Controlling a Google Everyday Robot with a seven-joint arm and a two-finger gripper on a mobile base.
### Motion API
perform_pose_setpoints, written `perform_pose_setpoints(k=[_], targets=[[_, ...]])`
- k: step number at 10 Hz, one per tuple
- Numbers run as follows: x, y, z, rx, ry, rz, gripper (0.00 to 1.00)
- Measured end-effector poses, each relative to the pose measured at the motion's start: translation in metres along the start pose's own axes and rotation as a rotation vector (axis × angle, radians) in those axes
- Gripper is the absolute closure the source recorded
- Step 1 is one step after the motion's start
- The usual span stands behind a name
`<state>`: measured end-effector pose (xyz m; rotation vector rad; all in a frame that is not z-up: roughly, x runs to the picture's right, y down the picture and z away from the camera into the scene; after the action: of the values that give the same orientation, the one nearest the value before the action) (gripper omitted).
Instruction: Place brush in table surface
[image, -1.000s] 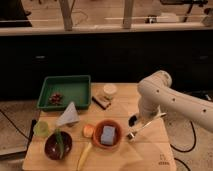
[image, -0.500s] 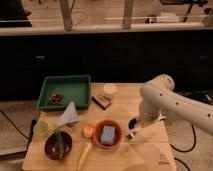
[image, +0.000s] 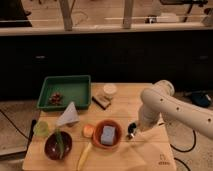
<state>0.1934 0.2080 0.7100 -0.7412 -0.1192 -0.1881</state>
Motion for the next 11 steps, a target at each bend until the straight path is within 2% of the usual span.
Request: perform_pose_setpoints(k=[4, 11], targets=[[-0.005, 0.015, 0.035, -0.019, -0.043, 0.021, 1.0], [0.002, 0.034, 0.069, -0.043, -0.09, 0.058, 1.0]])
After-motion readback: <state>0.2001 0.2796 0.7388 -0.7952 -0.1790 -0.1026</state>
